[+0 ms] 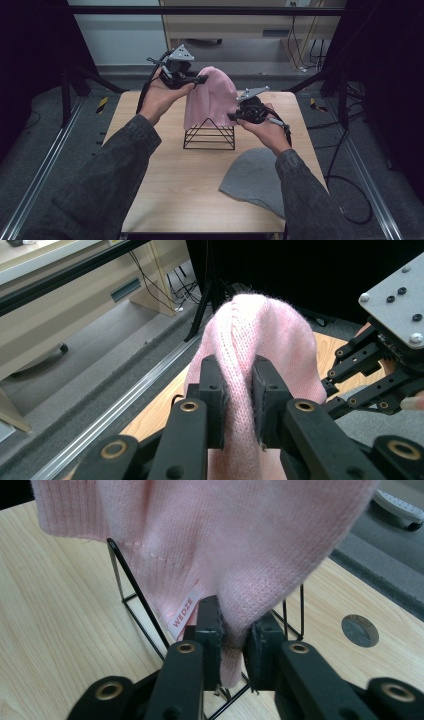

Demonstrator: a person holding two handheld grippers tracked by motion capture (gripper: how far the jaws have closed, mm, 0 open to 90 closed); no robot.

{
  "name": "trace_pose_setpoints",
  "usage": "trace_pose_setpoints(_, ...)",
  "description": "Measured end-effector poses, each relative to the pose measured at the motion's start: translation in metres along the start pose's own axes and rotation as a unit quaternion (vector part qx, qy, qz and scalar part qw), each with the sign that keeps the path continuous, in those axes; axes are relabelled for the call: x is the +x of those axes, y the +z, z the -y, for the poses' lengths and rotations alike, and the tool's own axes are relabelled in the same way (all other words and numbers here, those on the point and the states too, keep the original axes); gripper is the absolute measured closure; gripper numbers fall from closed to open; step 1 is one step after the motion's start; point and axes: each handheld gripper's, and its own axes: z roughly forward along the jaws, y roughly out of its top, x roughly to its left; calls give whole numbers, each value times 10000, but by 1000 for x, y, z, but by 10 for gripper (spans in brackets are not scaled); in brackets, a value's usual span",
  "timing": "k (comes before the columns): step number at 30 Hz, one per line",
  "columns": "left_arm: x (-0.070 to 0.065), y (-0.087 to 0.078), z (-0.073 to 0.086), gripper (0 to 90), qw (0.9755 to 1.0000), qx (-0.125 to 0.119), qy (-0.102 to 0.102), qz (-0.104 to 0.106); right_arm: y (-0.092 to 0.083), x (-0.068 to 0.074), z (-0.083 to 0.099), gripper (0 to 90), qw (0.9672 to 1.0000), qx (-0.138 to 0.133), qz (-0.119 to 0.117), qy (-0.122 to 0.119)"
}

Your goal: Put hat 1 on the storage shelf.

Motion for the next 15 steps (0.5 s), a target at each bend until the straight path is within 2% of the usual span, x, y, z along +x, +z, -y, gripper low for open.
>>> trace_pose_setpoints(7,-1,5,5,777,10000,46,-31,37,-1,-2,6,612,9999,8,106,136)
trace_pose_setpoints(9,-2,7,6,777,10000,48,-38,53,-1,-2,7,596,9998,6,122,149)
trace_pose_setpoints(10,-2,7,7,777,10000,62,-27,55,-3,-3,10,555,9997,47,191,155)
trace_pose_setpoints(15,-4,9,10,777,9999,87,-53,56,-9,-4,14,502,9993,-11,298,217)
